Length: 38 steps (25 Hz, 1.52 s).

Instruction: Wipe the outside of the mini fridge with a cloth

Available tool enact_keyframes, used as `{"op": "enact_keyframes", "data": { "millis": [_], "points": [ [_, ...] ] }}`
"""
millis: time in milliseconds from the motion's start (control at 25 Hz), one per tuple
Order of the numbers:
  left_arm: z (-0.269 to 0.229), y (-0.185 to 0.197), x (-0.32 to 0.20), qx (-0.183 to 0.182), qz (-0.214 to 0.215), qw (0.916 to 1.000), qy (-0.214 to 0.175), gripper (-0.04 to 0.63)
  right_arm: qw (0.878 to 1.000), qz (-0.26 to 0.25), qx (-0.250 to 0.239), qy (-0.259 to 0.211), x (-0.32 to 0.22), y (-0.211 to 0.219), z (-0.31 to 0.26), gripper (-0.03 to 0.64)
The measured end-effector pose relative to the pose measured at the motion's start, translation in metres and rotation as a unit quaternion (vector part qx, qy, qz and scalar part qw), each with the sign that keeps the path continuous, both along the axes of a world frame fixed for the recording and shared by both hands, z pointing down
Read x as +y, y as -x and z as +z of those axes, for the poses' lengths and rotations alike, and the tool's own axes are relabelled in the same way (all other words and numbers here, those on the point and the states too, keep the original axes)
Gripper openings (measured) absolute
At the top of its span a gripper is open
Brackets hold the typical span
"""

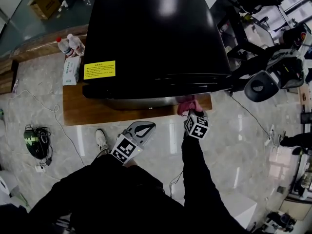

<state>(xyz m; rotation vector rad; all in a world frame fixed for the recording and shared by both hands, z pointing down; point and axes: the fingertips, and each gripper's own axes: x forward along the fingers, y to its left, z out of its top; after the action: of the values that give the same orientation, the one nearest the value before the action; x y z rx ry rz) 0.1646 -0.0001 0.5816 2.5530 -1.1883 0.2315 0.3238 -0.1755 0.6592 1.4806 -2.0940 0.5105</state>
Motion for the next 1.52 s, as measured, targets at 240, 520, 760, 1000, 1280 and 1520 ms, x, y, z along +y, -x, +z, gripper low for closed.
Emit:
{"op": "enact_keyframes", "data": {
  "millis": [240,520,760,1000,1280,1520],
  "points": [
    [-0.022,0.014,0.012,-0.006,-0.011,0.9999,-0.009,0.005,0.995,-0.012,-0.078,-0.053,0.022,0.002,-0.060,0.052],
    [-0.062,0.038,0.043,0.005,-0.008,0.9997,-0.022,0.005,0.970,-0.127,-0.173,-0.112,0.117,0.063,-0.151,0.048],
    [-0.118,0.075,0.081,0.025,-0.008,0.9985,-0.048,0.006,0.937,-0.185,-0.261,-0.141,0.199,0.136,-0.222,0.048],
    [-0.151,0.114,0.131,0.028,-0.001,0.9974,-0.066,0.006,0.923,-0.227,-0.276,-0.146,0.274,0.194,-0.256,0.048],
    [-0.147,0.153,0.173,0.040,-0.015,0.9974,-0.057,0.005,0.930,-0.236,-0.250,-0.129,0.333,0.225,-0.238,0.048],
    [-0.152,0.156,0.197,0.039,0.010,0.9973,-0.062,0.006,0.931,-0.240,-0.233,-0.148,0.352,0.235,-0.243,0.046]
  ]
}}
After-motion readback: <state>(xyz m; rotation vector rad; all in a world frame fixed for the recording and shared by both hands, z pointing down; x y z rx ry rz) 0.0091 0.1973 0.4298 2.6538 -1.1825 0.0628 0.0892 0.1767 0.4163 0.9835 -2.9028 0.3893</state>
